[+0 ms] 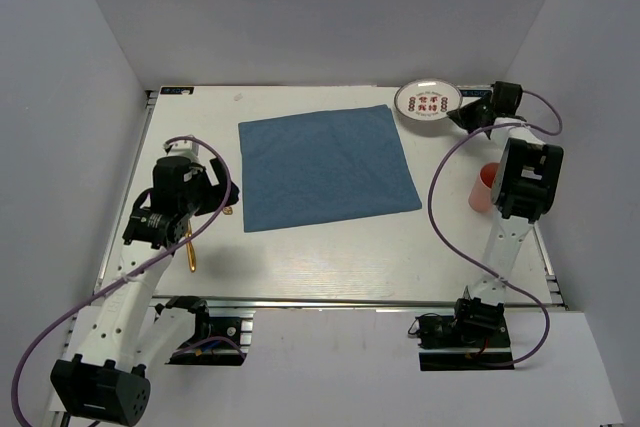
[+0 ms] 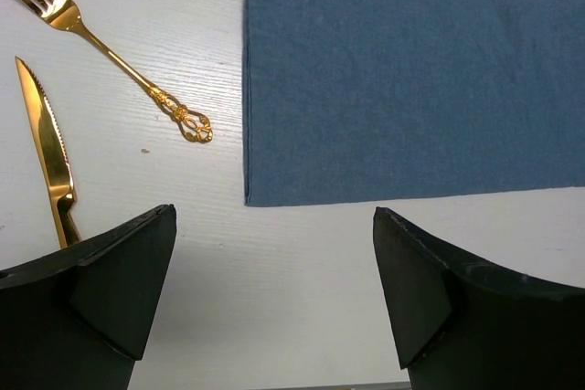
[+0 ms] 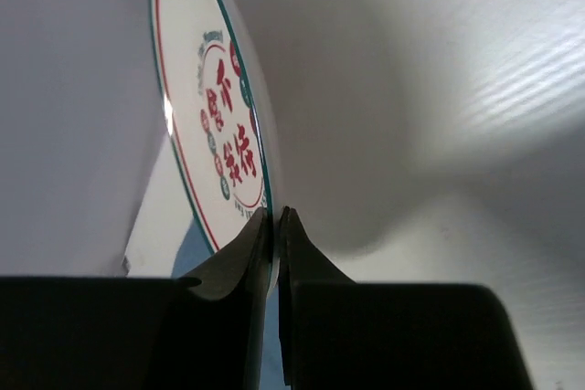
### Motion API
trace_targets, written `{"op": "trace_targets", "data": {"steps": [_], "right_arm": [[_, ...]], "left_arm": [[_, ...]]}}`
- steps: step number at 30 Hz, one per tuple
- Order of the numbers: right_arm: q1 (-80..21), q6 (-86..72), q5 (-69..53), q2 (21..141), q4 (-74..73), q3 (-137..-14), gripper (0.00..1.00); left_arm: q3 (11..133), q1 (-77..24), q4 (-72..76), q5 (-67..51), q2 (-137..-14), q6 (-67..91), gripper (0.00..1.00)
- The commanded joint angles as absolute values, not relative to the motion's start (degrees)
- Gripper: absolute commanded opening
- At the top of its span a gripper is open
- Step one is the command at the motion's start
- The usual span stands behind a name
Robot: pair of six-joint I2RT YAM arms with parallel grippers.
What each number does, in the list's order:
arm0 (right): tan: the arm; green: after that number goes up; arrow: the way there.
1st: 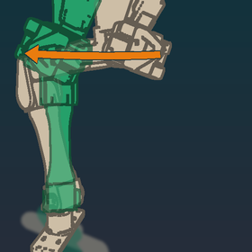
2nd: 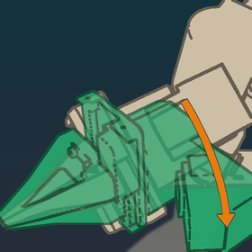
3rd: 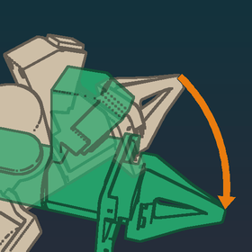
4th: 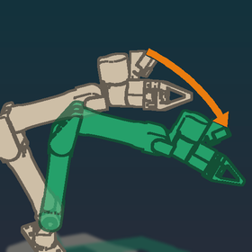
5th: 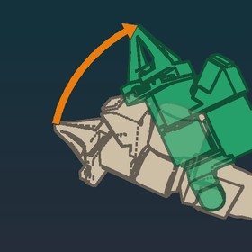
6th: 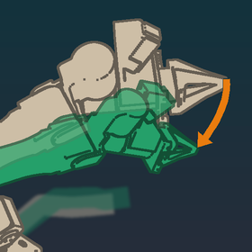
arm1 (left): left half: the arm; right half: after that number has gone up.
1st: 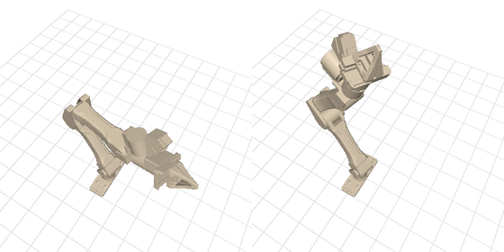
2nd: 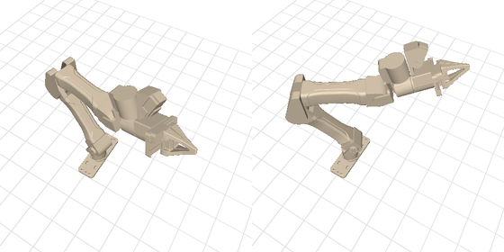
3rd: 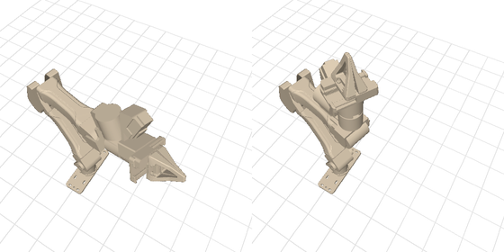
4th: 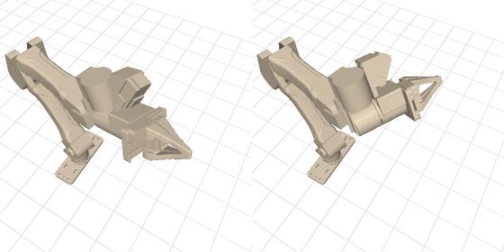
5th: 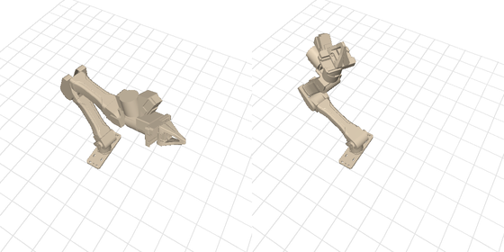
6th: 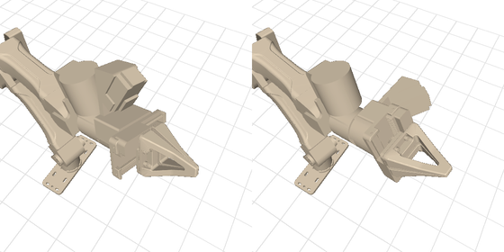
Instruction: Set the dinner table for one person
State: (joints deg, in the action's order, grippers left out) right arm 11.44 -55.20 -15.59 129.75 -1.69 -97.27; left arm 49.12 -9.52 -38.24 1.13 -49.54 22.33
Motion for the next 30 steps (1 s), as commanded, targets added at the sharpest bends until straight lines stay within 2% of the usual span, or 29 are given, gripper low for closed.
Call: {"op": "trace_targets", "data": {"steps": [1, 4, 8, 12, 18, 20, 24, 30], "right_arm": [[10.8, -52.7, -22.0, 120.6, 8.9, -98.2, 0.00], [9.6, -49.6, -26.6, 119.5, 3.4, -101.1, 0.00], [4.9, -47.6, -29.7, 113.9, 5.8, -91.8, 0.00], [0.1, -50.2, -31.5, 106.8, 13.8, -75.6, 0.00], [-9.6, -58.5, -25.3, 98.3, 25.6, -56.7, 0.00], [-12.4, -61.5, -19.9, 95.5, 28.8, -51.4, 0.00], [-16.2, -64.9, -15.6, 93.1, 33.3, -45.7, 0.00], [-19.9, -65.8, -12.0, 95.4, 33.0, -47.0, 0.00]], "left_arm": [[48.4, -9.7, -36.7, 0.9, -47.5, 22.1, 0.98], [48.4, -9.7, -36.7, 1.0, -47.1, 22.1, 0.98], [48.4, -9.7, -36.9, 2.2, -46.7, 22.7, 0.98], [48.5, -9.7, -37.4, 3.4, -46.3, 23.7, 0.98], [47.8, -9.7, -36.6, 3.3, -45.3, 24.2, 0.98], [47.7, -9.7, -36.3, 2.9, -44.8, 24.2, 0.98], [47.4, -9.7, -35.8, 2.4, -44.9, 23.9, 0.98], [47.4, -9.7, -35.8, 1.0, -45.4, 23.6, 0.98]]}}
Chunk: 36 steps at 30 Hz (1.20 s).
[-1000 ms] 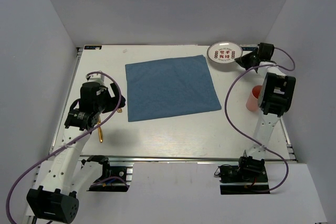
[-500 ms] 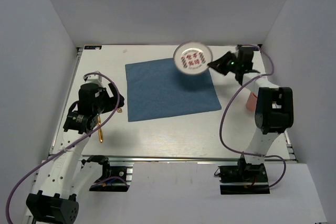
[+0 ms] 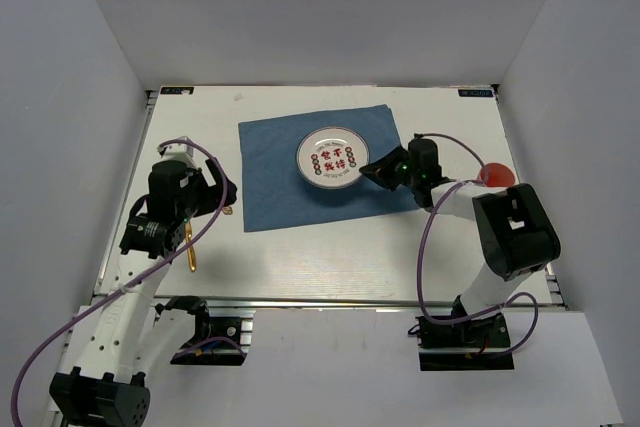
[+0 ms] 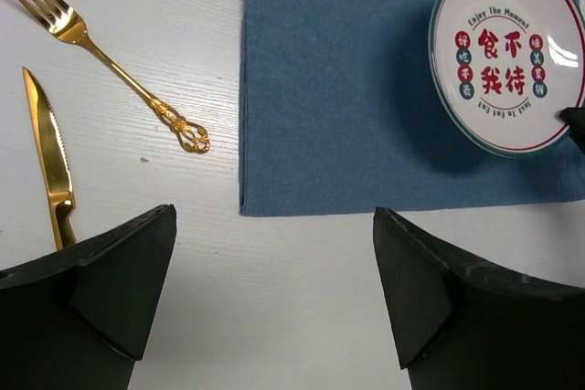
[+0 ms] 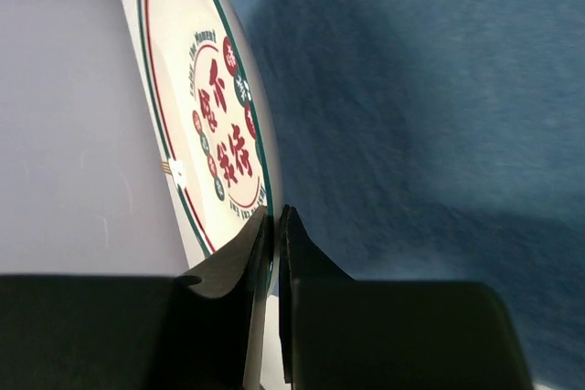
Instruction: Set the dinner table for one person
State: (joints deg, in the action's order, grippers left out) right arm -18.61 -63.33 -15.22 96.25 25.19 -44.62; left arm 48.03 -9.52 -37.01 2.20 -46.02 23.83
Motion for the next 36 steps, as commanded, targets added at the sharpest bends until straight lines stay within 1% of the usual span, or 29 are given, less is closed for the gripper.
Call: {"op": "trace_targets", "data": {"steps": [1, 8, 12, 17, 19, 20, 21, 22, 24, 28, 30, 31, 32, 33, 34, 35, 36], "right_arm": [[-20.5, -65.9, -11.4, 96.7, 32.8, -48.1, 0.00], [-22.2, -65.8, -9.7, 103.3, 31.2, -53.1, 0.00], [-22.8, -66.7, -9.3, 106.3, 33.2, -54.8, 0.00], [-23.0, -66.6, -9.2, 107.8, 33.1, -54.8, 0.00], [-23.3, -66.8, -10.6, 109.0, 35.6, -54.4, 0.01], [-23.1, -67.0, -11.1, 109.2, 36.5, -54.1, 0.11], [-23.2, -67.1, -11.4, 109.2, 37.4, -53.3, 0.35], [-23.2, -67.2, -11.7, 109.0, 39.0, -52.5, 0.49], [-23.5, -67.1, -11.3, 106.6, 40.4, -50.5, 0.89], [-22.5, -65.8, -10.4, 100.7, 36.8, -48.4, 0.89], [-21.7, -62.9, -9.1, 94.9, 30.6, -47.9, 0.89], [-21.1, -60.8, -6.4, 93.0, 26.9, -48.9, 0.89], [-21.2, -55.9, -2.8, 89.9, 16.8, -53.0, 0.89], [-21.2, -53.4, -2.7, 89.0, 11.1, -55.9, 0.89], [-20.7, -50.3, 2.0, 88.0, 5.5, -59.1, 0.89], [-20.5, -47.6, 4.2, 87.8, -5.2, -62.2, 0.89], [-19.9, -43.6, 7.9, 87.9, -10.1, -68.1, 0.89]], "left_arm": [[47.3, -9.7, -35.7, 0.9, -45.4, 23.6, 0.98], [46.9, -9.7, -35.2, 0.3, -44.6, 23.3, 0.98], [46.5, -9.7, -33.6, -5.6, -45.4, 22.1, 0.98], [46.5, -9.7, -33.7, -5.6, -45.6, 21.9, 0.98], [46.4, -9.7, -33.5, -5.8, -45.3, 22.0, 0.98], [46.4, -9.7, -33.6, -5.9, -45.3, 21.8, 0.98], [46.4, -9.7, -33.5, -6.1, -45.4, 21.9, 0.98], [46.4, -9.7, -33.5, -6.4, -45.8, 21.8, 0.98], [46.6, -9.7, -33.6, -6.5, -46.2, 21.6, 0.98], [46.6, -9.7, -33.7, -6.6, -46.1, 21.6, 0.98], [46.6, -9.7, -33.7, -6.4, -45.5, 21.7, 0.98], [46.5, -9.7, -33.7, -6.3, -45.4, 21.7, 0.98], [46.5, -9.7, -33.6, -6.3, -45.0, 21.8, 0.98], [46.5, -9.7, -33.7, -6.3, -45.0, 21.7, 0.98], [46.6, -9.7, -33.7, -6.0, -45.3, 21.7, 0.98], [46.6, -9.7, -33.9, -5.4, -45.5, 22.0, 0.98], [46.7, -9.7, -34.6, -4.5, -45.6, 22.1, 0.98]]}}
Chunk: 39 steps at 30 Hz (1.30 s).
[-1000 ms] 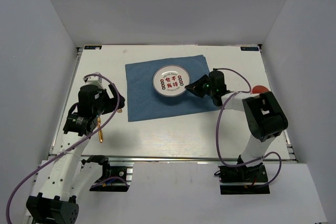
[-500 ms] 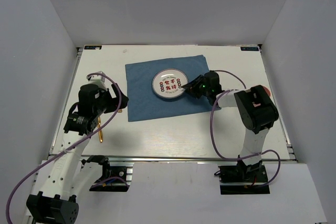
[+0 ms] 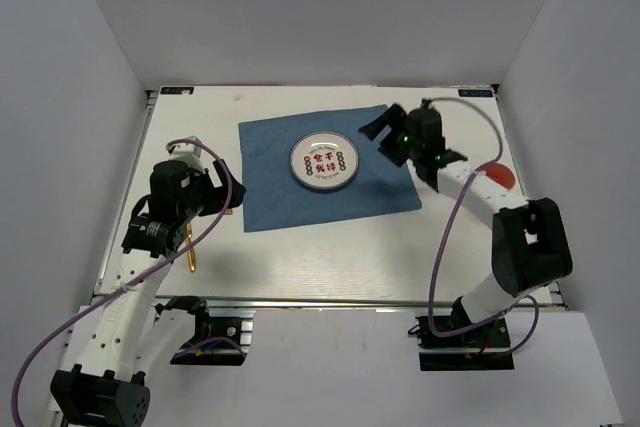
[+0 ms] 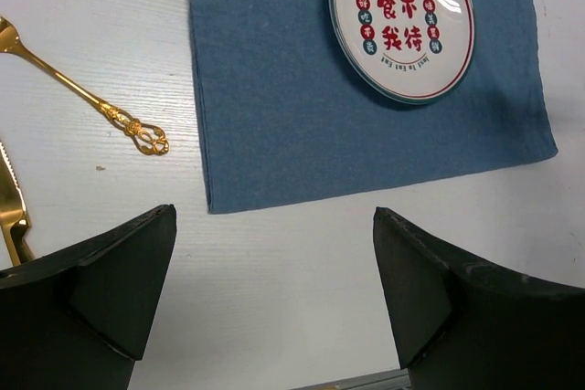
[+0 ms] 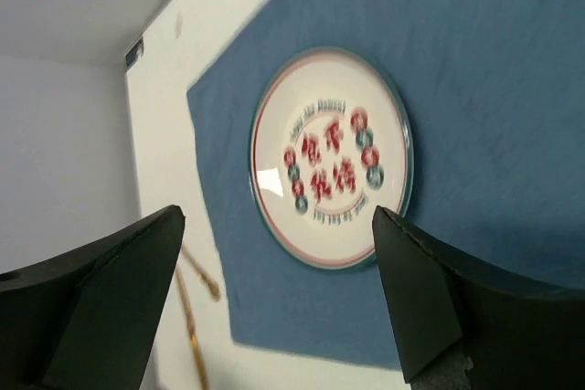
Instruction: Set the dinner table for one person
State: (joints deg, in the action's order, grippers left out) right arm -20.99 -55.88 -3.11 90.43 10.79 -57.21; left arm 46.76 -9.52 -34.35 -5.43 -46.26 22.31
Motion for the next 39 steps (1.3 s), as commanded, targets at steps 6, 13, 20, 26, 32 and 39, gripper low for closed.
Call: {"op": "trace_targets", "data": {"steps": [6, 13, 20, 26, 32, 39], "right_arm": [[-12.3, -36.6, 22.9, 89.1, -35.9, -80.1, 0.89], [-4.5, -34.7, 26.9, 81.6, -37.2, -74.1, 0.89], [1.6, -33.0, 25.1, 81.8, -35.2, -69.4, 0.88], [4.7, -32.9, 23.1, 82.3, -31.1, -63.5, 0.80], [4.9, -32.5, 24.4, 83.4, -30.0, -61.3, 0.30], [0.5, -25.2, 13.8, 84.4, -27.9, -68.8, 0.00]], "left_arm": [[47.9, -9.7, -37.5, 3.1, -48.2, 24.3, 0.98], [47.8, -9.7, -37.0, 1.8, -48.5, 24.3, 0.98], [47.8, -9.7, -36.6, 0.4, -49.0, 23.6, 0.98], [47.9, -9.7, -36.3, 0.1, -49.8, 23.1, 0.98], [48.0, -9.7, -36.3, -2.2, -50.1, 22.9, 0.98], [48.1, -9.7, -36.2, -2.7, -49.8, 22.6, 0.98]]}}
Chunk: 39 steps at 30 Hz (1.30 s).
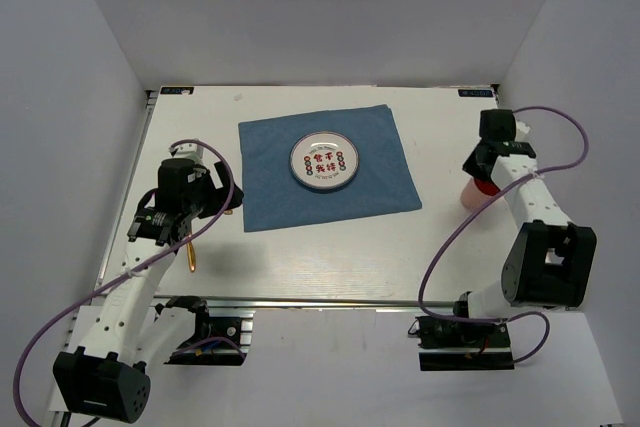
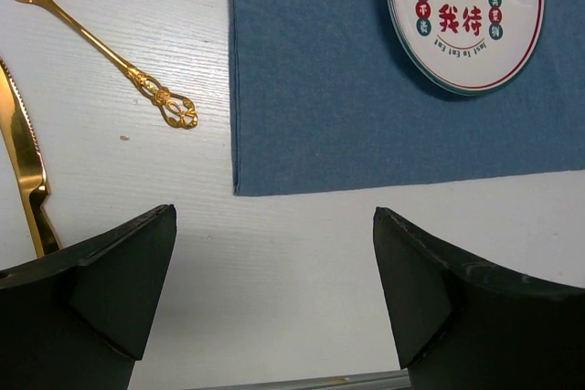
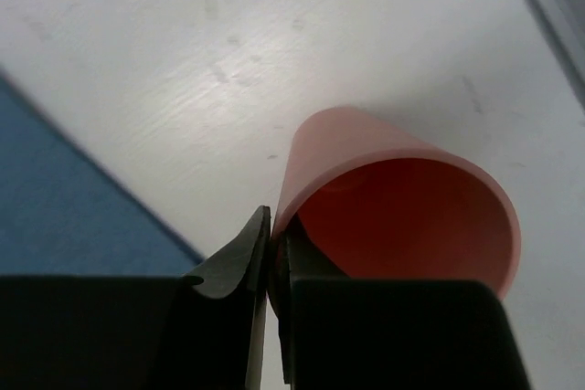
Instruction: Set the dinner table for one person
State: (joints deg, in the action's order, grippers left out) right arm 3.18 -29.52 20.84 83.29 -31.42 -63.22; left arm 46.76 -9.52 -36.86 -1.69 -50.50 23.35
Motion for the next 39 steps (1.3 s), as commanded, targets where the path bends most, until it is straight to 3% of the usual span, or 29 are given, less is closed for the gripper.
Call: {"op": "trace_targets", "data": {"steps": [1, 7, 11, 17, 23, 39], "right_arm": [[-1.6, -23.0, 9.4, 86.1, -28.3, -73.2, 0.00], [-9.6, -20.0, 7.3, 99.0, -29.3, -86.6, 0.00], [-14.1, -16.2, 6.5, 110.9, -33.3, -102.5, 0.00], [-18.5, -14.1, 8.1, 118.4, -28.7, -109.3, 0.00], [-20.3, -11.8, 6.9, 133.2, -37.4, -134.8, 0.00], [-22.5, -14.5, 14.8, 137.0, -36.3, -134.7, 0.00]], "left_arm": [[48.1, -9.7, -36.2, -2.6, -49.8, 22.7, 0.98], [48.3, -9.7, -36.8, -1.1, -48.3, 22.9, 0.98], [48.2, -9.7, -36.5, -0.8, -46.4, 23.0, 0.98], [48.0, -9.7, -35.9, -1.8, -46.8, 22.5, 0.98], [47.9, -9.7, -35.8, -2.1, -47.0, 22.1, 0.98], [47.6, -9.7, -35.3, -3.5, -47.0, 21.8, 0.98]]}}
